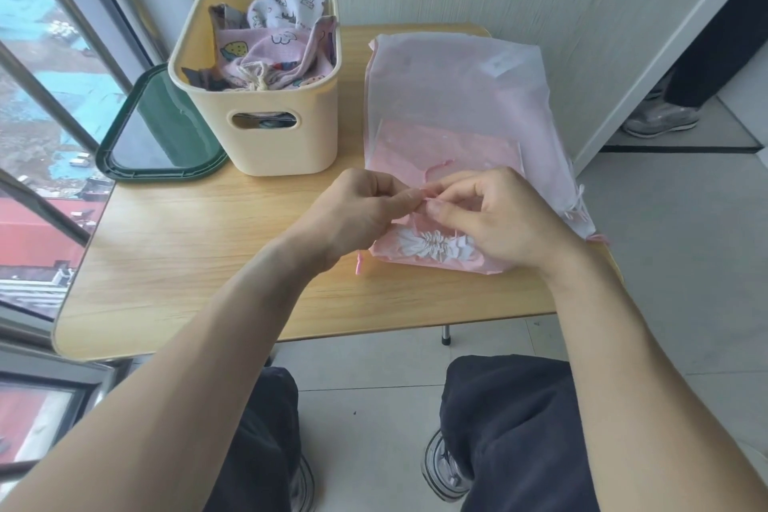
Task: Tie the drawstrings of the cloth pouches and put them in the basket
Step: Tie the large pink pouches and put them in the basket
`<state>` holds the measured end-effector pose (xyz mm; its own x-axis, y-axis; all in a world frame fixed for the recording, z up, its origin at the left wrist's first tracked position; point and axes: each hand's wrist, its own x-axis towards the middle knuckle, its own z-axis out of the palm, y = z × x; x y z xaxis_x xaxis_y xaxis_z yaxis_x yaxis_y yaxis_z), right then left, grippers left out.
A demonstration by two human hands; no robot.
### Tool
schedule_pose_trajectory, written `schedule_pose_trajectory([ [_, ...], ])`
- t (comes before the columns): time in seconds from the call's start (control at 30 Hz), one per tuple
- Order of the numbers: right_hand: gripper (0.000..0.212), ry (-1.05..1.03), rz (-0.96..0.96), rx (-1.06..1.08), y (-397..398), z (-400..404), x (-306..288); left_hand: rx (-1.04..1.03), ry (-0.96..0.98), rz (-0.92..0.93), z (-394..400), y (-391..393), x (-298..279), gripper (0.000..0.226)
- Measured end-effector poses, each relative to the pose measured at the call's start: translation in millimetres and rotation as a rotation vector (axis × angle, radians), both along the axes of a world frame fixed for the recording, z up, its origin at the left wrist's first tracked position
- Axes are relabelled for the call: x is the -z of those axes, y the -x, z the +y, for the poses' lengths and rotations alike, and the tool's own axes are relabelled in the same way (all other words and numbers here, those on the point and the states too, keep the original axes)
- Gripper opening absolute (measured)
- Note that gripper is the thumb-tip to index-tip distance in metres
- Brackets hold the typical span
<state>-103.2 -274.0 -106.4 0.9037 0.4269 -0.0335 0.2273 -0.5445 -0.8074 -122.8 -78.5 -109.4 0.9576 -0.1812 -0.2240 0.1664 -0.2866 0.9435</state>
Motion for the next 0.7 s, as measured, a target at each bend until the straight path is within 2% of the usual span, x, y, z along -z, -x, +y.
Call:
schedule_pose_trajectory([
  [0.1, 0.026, -0.189, 0.093, 0.076, -2, -6, -5, -0.055, -0.164, -0.028, 4, -4, 6, 0.025],
  [0.23, 0.036, -0.843, 0.379, 0.155, -2, -10, -18, -0.056, -0.231, -0.070, 11, -4, 5, 0.020],
  [0.3, 0.041, -1.161, 0.468, 0.289, -2, -14, -23, -0.070, -0.244, -0.063, 16, -5, 4, 0.020],
  [0.4, 0.045, -1.402, 0.545, 0.493, -7, -24, -26, -0.138, -0.327, -0.054, 26, -7, 4, 0.025],
  [0.47, 0.043, -1.295, 0.530, 0.575, -12, -36, -25, -0.183, -0.404, -0.044, 35, -7, 3, 0.028],
  [0.57, 0.040, -0.873, 0.451, 0.663, -19, -46, -17, -0.174, -0.562, -0.029, 45, -5, 0, 0.030],
  [0.63, 0.039, -0.660, 0.394, 0.639, -20, -42, -8, -0.136, -0.683, -0.001, 41, -2, -2, 0.028],
  [0.7, 0.040, -0.496, 0.304, 0.586, -18, -35, 0, -0.166, -0.781, -0.087, 30, 3, 1, 0.024],
])
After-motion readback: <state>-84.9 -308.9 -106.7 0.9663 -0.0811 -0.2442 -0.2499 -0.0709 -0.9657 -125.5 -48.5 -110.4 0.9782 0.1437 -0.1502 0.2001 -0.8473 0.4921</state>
